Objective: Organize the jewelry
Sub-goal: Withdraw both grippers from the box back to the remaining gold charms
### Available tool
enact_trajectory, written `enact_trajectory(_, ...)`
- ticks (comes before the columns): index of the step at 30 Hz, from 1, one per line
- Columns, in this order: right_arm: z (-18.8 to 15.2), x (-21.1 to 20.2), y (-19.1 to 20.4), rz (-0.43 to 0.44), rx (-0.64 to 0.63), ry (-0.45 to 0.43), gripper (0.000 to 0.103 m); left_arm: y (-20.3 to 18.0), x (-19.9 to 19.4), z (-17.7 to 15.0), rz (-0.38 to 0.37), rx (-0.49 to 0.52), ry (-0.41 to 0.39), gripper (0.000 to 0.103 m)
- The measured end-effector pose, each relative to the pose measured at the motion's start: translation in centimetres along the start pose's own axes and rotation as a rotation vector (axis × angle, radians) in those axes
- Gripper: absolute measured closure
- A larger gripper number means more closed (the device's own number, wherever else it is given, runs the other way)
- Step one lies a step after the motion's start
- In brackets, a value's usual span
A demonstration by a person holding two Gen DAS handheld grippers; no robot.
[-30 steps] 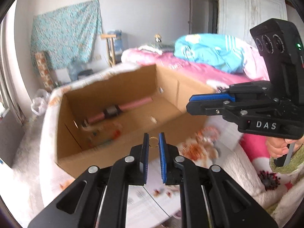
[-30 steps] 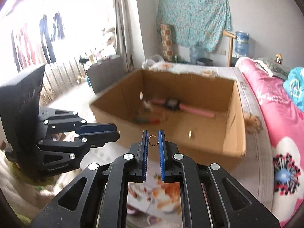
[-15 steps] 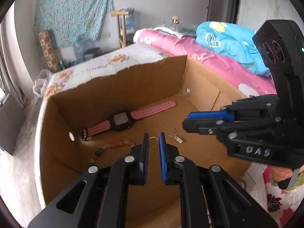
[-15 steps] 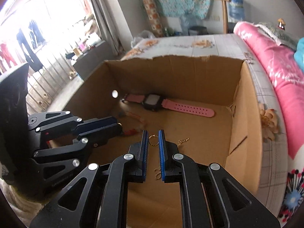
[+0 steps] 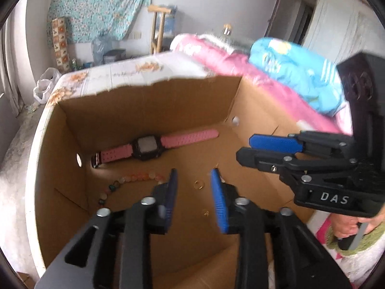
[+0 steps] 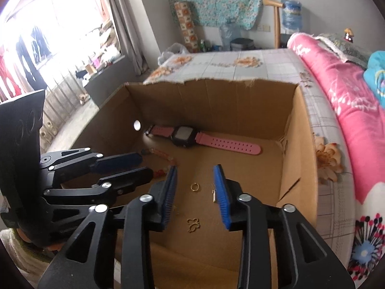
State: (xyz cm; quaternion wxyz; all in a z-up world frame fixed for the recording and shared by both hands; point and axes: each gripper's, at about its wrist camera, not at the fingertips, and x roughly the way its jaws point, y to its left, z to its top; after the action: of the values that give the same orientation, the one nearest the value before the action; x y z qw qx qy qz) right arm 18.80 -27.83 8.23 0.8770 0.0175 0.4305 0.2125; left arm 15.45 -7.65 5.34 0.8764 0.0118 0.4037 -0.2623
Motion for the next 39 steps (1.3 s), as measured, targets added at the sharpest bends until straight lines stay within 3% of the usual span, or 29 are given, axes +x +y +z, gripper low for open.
enact_trajectory(5,-0.5,-2.7,0.5,-0.002,-0.005,-0.073,0.055,0.2,-3.5,-0.1,-0.085,-0.035,-0.090,0.056)
enact_trajectory(9,-1.6,-5.3,1.3,-0.003,-0.007,-0.122,0.050,-0.1,-6.3,-0.9,-0.128,-0.049,-0.142,0.046)
enact_trajectory(17,-4.6,-9.0,2.8,0.009,-0.019,-0.216,0.045,-2.1,-11.5,-4.8,-0.110,0.051,-0.226,0.030)
enact_trajectory(21,-7.2,-10.1,3.1,0.013,-0.021,-0.227,0.045,-3.2,-12.7,-7.6,-0.089,0.109,-0.210,0.025)
enact_trajectory(26,-10.6,-9.6,3.3,0.007,-0.016,-0.173,0.044,-4.3,-11.2,-11.3,-0.060,0.134,-0.120,0.023)
enact_trajectory(30,-12.7,-7.2,2.9,0.004,0.026,-0.079,0.044,-4.9,-7.6,-13.3,0.013,0.139,-0.032,0.023)
enact_trajectory(37,-13.7,-3.9,2.4,-0.030,0.068,-0.015,0.048,-6.1,-3.6,-13.8,0.127,0.214,-0.016,0.024)
enact_trajectory(39,-13.8,-3.6,2.4,-0.028,0.066,-0.008,0.051,-6.5,-3.0,-13.7,0.140,0.246,-0.025,0.030)
